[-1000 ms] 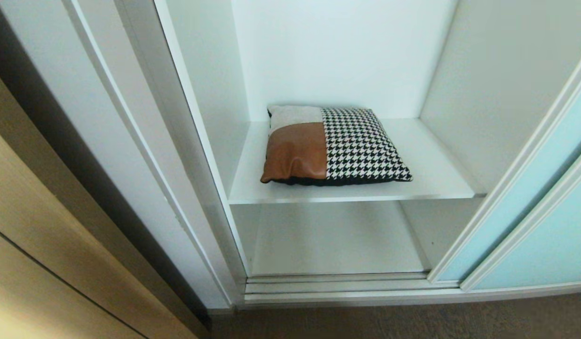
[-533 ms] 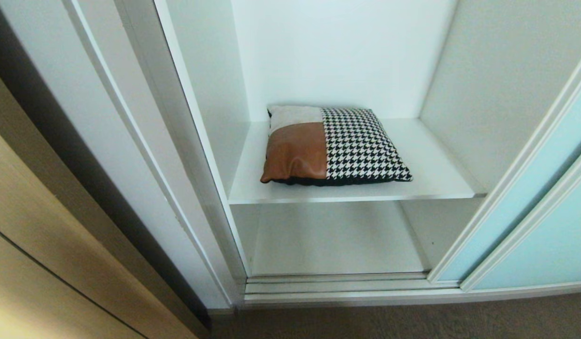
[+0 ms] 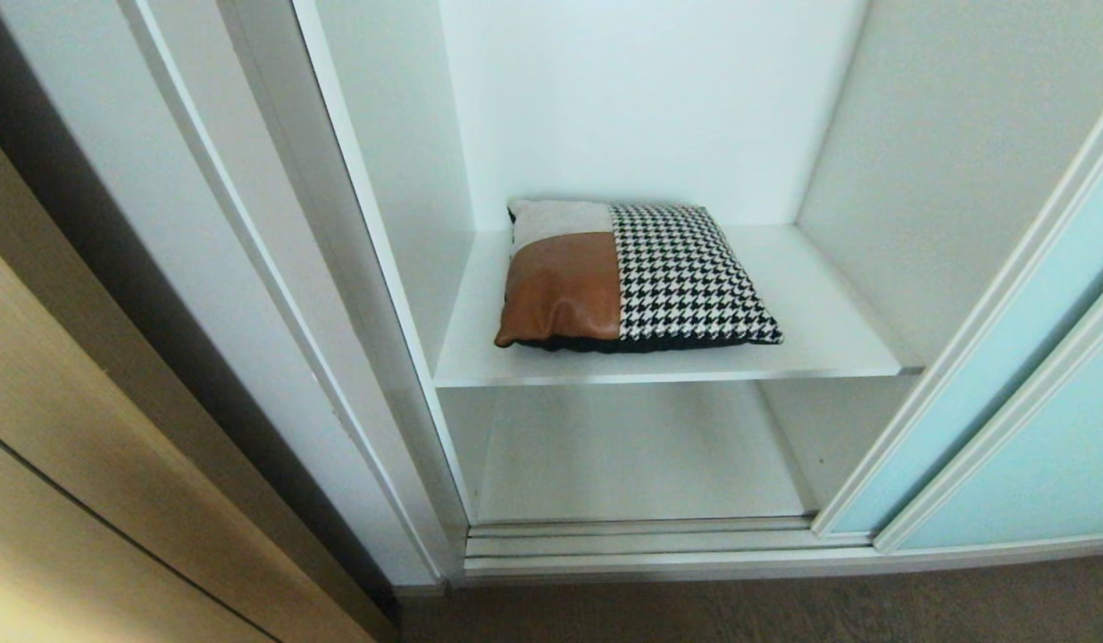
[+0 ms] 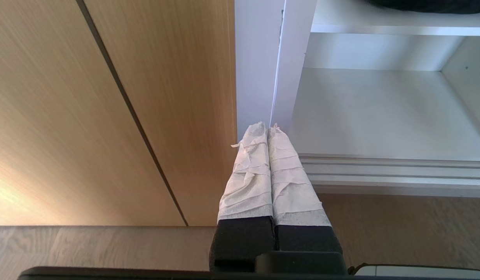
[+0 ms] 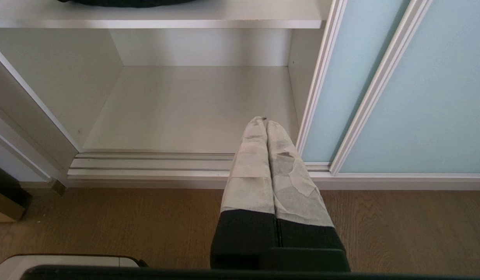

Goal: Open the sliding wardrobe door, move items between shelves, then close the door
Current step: Place the pillow on the lower shelf

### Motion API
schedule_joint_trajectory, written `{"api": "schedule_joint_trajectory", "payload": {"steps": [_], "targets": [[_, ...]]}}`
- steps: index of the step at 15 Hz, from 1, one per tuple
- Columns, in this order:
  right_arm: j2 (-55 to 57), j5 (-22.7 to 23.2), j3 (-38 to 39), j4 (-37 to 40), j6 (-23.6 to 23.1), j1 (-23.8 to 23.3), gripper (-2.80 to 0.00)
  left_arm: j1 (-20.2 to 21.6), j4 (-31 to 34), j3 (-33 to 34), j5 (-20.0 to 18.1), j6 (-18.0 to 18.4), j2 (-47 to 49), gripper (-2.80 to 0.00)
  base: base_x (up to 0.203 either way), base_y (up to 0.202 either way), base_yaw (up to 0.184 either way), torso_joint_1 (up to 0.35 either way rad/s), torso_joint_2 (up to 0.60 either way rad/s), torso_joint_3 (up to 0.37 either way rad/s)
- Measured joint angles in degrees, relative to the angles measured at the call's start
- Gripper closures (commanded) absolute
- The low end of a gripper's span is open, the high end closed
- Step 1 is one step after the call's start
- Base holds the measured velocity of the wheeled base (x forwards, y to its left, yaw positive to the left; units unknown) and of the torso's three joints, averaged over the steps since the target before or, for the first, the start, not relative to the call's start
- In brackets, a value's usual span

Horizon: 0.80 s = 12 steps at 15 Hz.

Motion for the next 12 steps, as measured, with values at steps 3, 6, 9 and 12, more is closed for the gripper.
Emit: {"api": "schedule_joint_trajectory", "payload": {"steps": [3,6,9,12], "targets": [[0.00,0.02,0.00,0.00,0.00,0.00,0.00,0.00,-0.02,0.00,-0.05,0.18,0.05,0.00,0.000,0.000,0.000,0.000,0.00,0.000],[0.00,0.02,0.00,0.01,0.00,0.00,0.00,0.00,-0.02,0.00,-0.05,0.09,0.07,0.00,0.000,0.000,0.000,0.000,0.00,0.000],[0.00,0.02,0.00,0.00,0.00,0.00,0.00,0.00,-0.02,0.00,-0.05,0.09,0.07,0.00,0.000,0.000,0.000,0.000,0.00,0.000],[0.00,0.02,0.00,-0.02,-0.02,0.00,0.00,0.00,-0.02,0.00,-0.05,0.07,0.07,0.00,0.000,0.000,0.000,0.000,0.00,0.000]]}}
